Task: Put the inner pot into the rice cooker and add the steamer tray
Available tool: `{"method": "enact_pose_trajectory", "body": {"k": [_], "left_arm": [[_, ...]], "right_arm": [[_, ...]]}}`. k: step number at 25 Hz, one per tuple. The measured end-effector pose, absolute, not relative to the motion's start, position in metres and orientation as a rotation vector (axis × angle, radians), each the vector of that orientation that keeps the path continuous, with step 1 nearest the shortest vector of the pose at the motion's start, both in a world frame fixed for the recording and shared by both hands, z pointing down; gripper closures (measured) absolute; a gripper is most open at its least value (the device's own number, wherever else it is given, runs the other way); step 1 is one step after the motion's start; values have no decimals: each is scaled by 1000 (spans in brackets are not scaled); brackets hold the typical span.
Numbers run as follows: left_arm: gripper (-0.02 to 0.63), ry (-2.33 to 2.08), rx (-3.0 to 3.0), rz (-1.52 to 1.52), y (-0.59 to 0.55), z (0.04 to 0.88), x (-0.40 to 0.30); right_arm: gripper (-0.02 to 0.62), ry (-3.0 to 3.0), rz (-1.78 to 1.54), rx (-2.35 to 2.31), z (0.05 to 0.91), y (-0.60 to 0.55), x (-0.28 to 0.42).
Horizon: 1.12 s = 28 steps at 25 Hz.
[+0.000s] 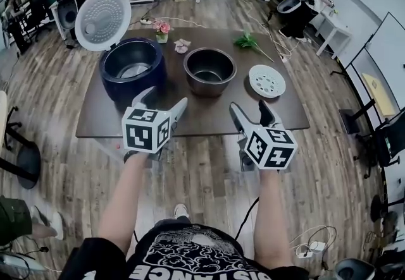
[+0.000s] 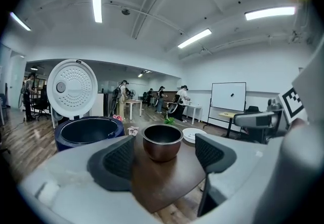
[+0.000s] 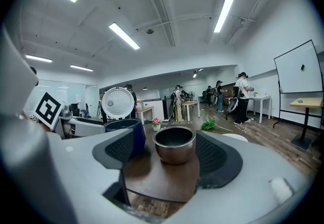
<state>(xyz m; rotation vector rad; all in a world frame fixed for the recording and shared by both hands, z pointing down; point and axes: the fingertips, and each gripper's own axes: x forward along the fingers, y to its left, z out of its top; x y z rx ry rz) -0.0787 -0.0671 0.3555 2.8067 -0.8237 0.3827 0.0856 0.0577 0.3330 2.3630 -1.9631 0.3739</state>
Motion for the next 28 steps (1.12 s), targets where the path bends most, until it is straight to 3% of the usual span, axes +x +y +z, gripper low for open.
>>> {"method": "enact_pose_trajectory", "body": {"k": [10, 28], "left_arm": [[206, -785, 2830, 365, -110, 352, -66], [204, -786, 2847, 348, -155, 355, -28]], "right_arm": [[186, -1890, 380, 2336, 341, 16, 91], [186, -1902, 394, 2350, 352, -29, 124]]}}
